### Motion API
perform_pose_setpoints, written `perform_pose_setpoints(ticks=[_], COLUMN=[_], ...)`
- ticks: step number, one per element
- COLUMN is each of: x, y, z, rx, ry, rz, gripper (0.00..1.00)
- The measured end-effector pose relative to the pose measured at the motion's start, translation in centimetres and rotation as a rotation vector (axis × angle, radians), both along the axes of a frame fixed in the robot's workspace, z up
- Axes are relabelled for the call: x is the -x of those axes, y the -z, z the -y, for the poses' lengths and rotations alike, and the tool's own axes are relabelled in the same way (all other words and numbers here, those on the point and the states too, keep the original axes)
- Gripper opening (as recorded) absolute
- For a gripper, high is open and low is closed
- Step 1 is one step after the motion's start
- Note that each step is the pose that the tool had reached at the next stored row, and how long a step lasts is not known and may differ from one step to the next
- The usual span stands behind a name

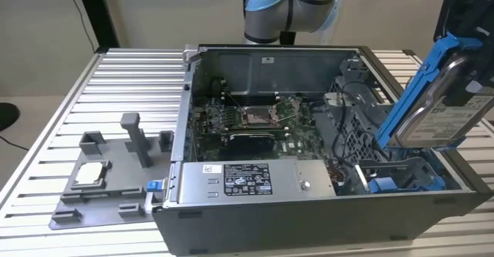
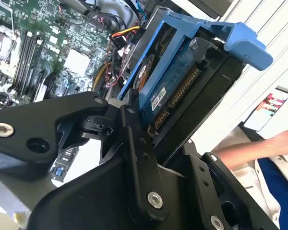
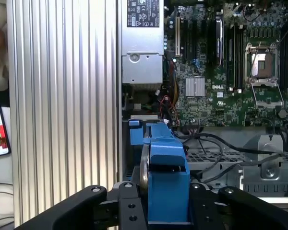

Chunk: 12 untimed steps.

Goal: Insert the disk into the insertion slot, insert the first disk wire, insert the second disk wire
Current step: 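Insert the disk into the insertion slot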

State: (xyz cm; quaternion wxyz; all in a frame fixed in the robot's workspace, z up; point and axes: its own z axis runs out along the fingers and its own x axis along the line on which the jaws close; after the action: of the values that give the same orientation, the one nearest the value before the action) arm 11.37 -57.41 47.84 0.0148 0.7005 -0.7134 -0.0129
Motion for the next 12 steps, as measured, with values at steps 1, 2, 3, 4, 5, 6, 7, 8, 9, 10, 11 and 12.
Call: perform_pose_setpoints(ticks=[1, 2, 3, 4, 5, 6, 7, 8, 9, 10, 11, 12], x=[0.00, 0.00, 0.00, 0.00, 0.00, 0.00, 0.00, 0.00, 0.00, 0.00, 0.00, 0.00], y=[0.03, 0.03, 0.03, 0.03, 0.03, 0.03, 0.03, 0.04, 0.03, 0.09, 0.22, 0.37], z=[-0.01, 0.00, 0.00, 0.00, 0.00, 0.00, 0.00, 0.00, 0.00, 0.00, 0.00, 0.00], rx=[0.0001, 0.0003, 0.0003, 0.0004, 0.0003, 0.0003, 0.0003, 0.0002, 0.0004, 0.0003, 0.0001, 0.0003], ry=[0.000, 0.000, 0.000, 0.000, 0.000, 0.000, 0.000, 0.000, 0.000, 0.000, 0.000, 0.000], rz=[0.0001, 0.0001, 0.0001, 0.0001, 0.0001, 0.0001, 0.0001, 0.0002, 0.0002, 0.0003, 0.0003, 0.0003], gripper=[0.00, 0.00, 0.00, 0.00, 0.00, 0.00, 0.00, 0.00, 0.00, 0.00, 0.00, 0.00])
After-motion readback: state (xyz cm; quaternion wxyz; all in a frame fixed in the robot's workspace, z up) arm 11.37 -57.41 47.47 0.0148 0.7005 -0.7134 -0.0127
